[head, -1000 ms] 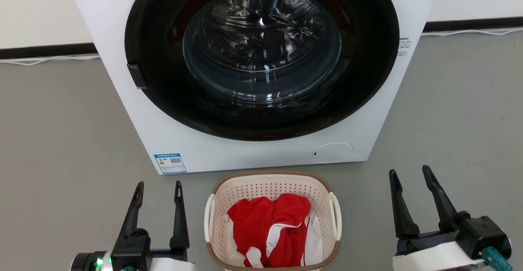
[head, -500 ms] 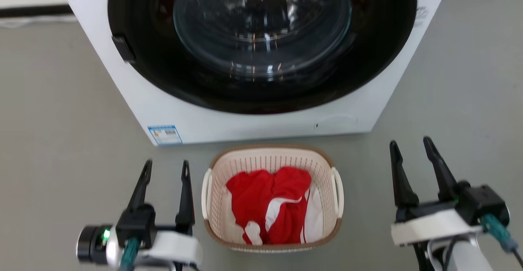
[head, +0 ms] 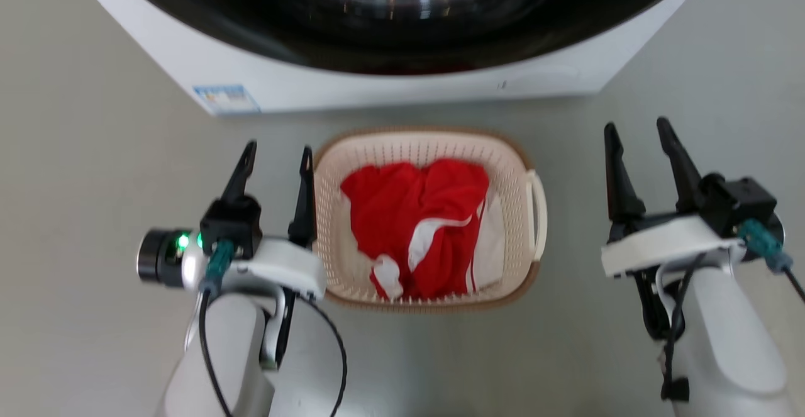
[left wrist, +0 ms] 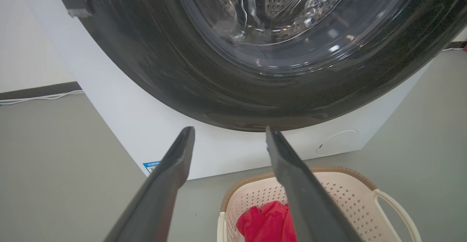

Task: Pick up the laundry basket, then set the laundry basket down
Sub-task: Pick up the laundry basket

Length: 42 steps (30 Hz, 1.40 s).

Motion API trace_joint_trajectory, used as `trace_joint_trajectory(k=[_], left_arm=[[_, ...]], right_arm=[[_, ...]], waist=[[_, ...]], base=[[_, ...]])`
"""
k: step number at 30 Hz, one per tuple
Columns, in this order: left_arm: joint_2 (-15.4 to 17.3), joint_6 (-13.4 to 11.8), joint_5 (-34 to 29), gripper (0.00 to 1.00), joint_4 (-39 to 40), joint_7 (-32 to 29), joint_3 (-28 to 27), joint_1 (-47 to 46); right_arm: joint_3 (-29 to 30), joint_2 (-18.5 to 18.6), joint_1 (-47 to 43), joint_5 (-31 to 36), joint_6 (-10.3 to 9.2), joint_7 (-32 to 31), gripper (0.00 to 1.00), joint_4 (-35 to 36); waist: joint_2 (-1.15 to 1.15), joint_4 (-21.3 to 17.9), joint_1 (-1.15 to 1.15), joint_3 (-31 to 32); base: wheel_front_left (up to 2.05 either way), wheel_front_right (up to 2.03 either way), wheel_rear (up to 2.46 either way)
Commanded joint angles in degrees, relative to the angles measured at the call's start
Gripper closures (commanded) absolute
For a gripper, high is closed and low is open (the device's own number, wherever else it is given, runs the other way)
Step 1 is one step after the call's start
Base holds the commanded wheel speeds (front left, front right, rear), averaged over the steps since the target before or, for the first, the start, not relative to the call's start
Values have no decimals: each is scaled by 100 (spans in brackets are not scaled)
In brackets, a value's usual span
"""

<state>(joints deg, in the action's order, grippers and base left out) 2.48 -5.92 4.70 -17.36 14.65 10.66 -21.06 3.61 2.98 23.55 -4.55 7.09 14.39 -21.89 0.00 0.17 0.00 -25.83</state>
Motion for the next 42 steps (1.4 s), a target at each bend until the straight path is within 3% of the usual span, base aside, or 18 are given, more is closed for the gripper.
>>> trace_joint_trajectory(k=[1,23,31,38,42], left_arm=[[60,33,72,0,41,35,-147,-225],[41,228,457,0,-1785,35,372,-1396],[41,128,665,0,-2546,35,498,-1741],[40,-126,654,0,-2868,35,343,-1974],[40,-143,707,0,-3061,35,243,-2069]], right_arm=[[-108,-11,150,35,40,61,0,24],[-222,-11,1132,-90,40,61,0,-1735],[-263,-11,1385,-80,40,61,0,-2222],[-332,-11,1497,-99,40,61,0,-2320],[-426,-11,1541,-136,40,61,0,-2372]], waist=[[0,45,0,-496],[0,132,0,-1811],[0,148,0,-2103],[0,160,0,-2316],[0,161,0,-2420]], base=[[0,0,0],[0,0,0],[0,0,0],[0,0,0],[0,0,0]])
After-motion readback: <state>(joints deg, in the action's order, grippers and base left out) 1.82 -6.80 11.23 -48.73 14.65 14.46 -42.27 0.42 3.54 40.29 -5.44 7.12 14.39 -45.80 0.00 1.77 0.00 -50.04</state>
